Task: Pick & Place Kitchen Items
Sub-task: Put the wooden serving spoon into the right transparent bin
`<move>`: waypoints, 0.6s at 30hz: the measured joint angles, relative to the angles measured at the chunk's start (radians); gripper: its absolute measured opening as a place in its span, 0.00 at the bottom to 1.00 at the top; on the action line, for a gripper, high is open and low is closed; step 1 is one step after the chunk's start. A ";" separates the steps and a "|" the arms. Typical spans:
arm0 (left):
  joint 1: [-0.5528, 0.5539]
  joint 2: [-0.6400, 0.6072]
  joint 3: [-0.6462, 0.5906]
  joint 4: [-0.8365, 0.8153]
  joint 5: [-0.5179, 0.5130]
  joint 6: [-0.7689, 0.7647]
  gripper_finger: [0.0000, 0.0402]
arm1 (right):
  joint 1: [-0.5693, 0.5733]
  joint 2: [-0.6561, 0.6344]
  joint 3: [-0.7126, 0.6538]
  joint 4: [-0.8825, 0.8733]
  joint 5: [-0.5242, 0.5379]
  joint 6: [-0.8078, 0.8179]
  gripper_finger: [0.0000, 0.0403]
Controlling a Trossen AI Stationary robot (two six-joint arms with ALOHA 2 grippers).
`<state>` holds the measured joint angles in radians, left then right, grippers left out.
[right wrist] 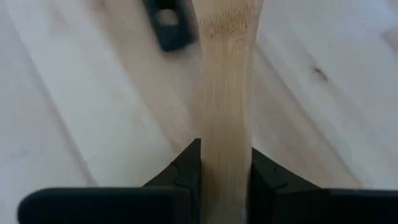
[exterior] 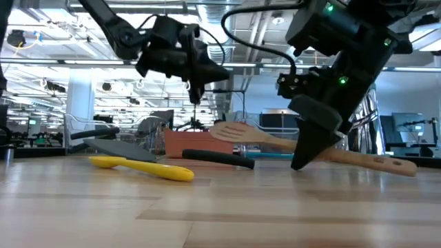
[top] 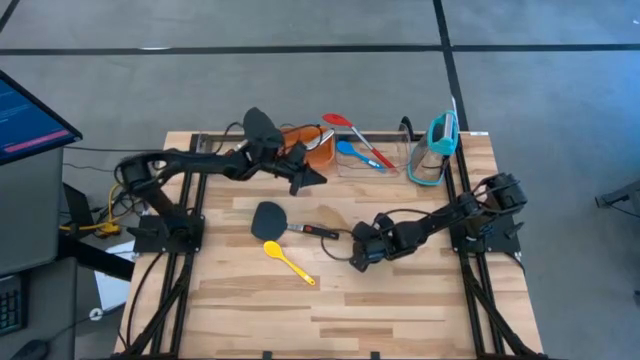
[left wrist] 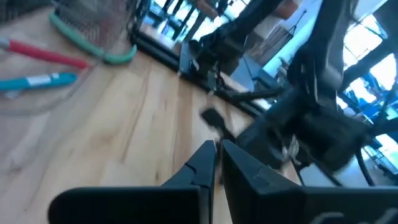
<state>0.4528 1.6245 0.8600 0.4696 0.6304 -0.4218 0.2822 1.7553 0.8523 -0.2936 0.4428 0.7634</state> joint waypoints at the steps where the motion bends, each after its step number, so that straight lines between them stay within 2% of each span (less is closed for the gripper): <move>1: -0.002 -0.021 -0.005 -0.018 -0.001 0.000 0.04 | -0.002 -0.016 -0.001 -0.018 0.008 0.001 0.16; 4: 0.001 -0.117 -0.004 -0.016 0.008 0.010 0.04 | -0.003 -0.040 0.001 -0.023 0.038 0.004 0.16; 9: -0.011 -0.259 -0.037 -0.031 0.013 0.169 0.01 | -0.001 -0.092 0.000 -0.029 0.073 -0.015 0.16; 15: -0.017 -0.417 -0.155 -0.036 0.000 0.234 0.01 | -0.006 -0.182 0.007 -0.082 0.134 -0.015 0.16; 18: -0.017 -0.485 -0.221 -0.033 -0.037 0.243 0.01 | -0.022 -0.227 0.034 -0.184 0.180 -0.033 0.16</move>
<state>0.4362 1.1396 0.6388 0.4364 0.5931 -0.1785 0.2606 1.5280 0.8867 -0.4776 0.6226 0.7305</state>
